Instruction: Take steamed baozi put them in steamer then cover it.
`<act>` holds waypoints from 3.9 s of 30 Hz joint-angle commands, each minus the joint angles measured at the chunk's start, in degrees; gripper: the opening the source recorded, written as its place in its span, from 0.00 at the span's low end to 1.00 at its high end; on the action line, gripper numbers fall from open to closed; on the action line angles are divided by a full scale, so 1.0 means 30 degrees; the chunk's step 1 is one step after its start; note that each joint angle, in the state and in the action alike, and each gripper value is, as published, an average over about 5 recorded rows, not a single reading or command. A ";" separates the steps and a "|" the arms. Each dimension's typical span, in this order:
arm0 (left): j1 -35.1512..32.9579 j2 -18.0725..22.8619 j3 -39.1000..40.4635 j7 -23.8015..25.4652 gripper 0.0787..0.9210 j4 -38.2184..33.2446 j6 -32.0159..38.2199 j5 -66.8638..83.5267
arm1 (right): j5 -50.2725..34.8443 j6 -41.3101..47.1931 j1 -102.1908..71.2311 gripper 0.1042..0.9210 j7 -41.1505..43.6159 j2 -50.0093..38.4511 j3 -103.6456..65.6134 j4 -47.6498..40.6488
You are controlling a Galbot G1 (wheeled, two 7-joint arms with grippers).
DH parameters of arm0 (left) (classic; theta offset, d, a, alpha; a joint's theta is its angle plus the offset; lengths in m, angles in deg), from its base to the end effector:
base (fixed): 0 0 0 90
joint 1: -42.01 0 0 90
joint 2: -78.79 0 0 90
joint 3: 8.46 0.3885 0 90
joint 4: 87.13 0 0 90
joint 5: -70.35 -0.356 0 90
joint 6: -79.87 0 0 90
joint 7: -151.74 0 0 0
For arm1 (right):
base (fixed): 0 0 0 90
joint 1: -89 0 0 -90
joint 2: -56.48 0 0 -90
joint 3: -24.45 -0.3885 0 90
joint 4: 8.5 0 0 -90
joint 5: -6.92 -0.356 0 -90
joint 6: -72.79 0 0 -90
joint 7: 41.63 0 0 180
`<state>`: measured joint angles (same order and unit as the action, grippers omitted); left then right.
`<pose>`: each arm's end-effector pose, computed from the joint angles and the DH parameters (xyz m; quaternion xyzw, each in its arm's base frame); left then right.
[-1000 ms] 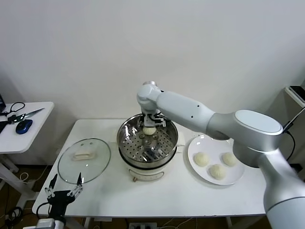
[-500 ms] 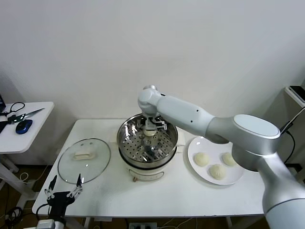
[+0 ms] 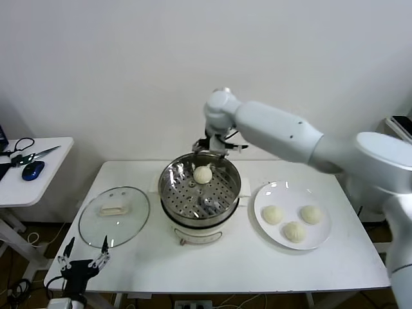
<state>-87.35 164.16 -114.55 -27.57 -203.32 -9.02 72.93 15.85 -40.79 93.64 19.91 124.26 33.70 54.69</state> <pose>0.0956 0.1069 -0.3674 0.0915 -0.9872 -0.0875 0.0966 0.6290 0.0827 -0.0002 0.5832 -0.2217 0.7801 0.0460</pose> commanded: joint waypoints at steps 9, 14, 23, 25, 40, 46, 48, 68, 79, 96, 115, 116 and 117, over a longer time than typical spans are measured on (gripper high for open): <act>-0.0104 0.0385 0.0343 0.0206 0.88 -0.0429 -0.0214 -0.0588 | -1.1568 1.1299 0.0001 0.88 0.0522 -0.9196 0.4216 0.2954; -0.0191 0.0427 0.0358 0.0203 0.88 -0.0409 -0.0242 -0.0948 | -0.9630 1.1576 -0.3514 0.88 0.0362 -0.9574 0.2037 0.1878; -0.0225 0.0486 0.0365 0.0223 0.88 -0.0444 -0.0620 -0.1360 | -0.6759 1.1627 -0.8574 0.88 0.0010 -0.8319 -0.2308 0.0076; -0.0236 0.0500 0.0357 0.0229 0.88 -0.0424 -0.0637 -0.1361 | -0.6398 1.1568 -0.9238 0.88 -0.0057 -0.7869 -0.2959 -0.0434; -0.0360 0.0516 0.0214 0.0239 0.88 -0.0081 -0.0514 -0.1358 | -0.5148 1.1128 -1.0524 0.88 0.0012 -0.5355 -0.4309 -0.2869; -0.0395 0.0460 0.0141 0.0232 0.88 0.0072 -0.0446 -0.1314 | -0.5163 1.1042 -1.0575 0.88 0.0132 -0.5393 -0.4237 -0.2880; -0.0372 0.0443 0.0142 0.0229 0.88 0.0131 -0.0436 -0.1310 | -0.5095 1.0994 -1.0612 0.88 0.0120 -0.5283 -0.4330 -0.3025; -0.0338 0.0439 0.0231 0.0196 0.88 0.0358 -0.0321 -0.1388 | -0.5116 1.0793 -1.0290 0.78 0.0135 -0.5133 -0.4691 -0.3295; -0.0510 0.0387 0.0330 0.0166 0.88 0.0260 -0.0305 -0.1398 | -0.9304 1.1426 -0.5036 0.78 -0.0022 -0.6245 -0.2186 -0.1835; -0.0906 0.0444 0.1095 -0.0063 0.88 -0.0431 -0.0515 -0.1763 | -1.9572 1.3191 0.5013 0.78 -0.1150 -0.0074 0.4985 -0.1008; -0.1618 0.0057 0.1247 -0.0076 0.88 -0.1407 -0.0277 -0.1657 | -2.1413 1.4704 0.2023 0.78 -0.3657 0.5531 0.7337 -0.1673; -0.1610 0.0042 0.1255 -0.0073 0.88 -0.1384 -0.0274 -0.1658 | -2.1423 1.4756 0.1850 0.78 -0.3772 0.5721 0.7446 -0.1758; -0.1598 0.0034 0.1268 -0.0068 0.88 -0.1358 -0.0272 -0.1659 | -2.1435 1.4793 0.1663 0.78 -0.3879 0.5924 0.7561 -0.1864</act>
<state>-91.85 164.49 -110.88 -27.75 -206.99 -9.88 67.97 -45.09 1.99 100.80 11.43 135.12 52.20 49.59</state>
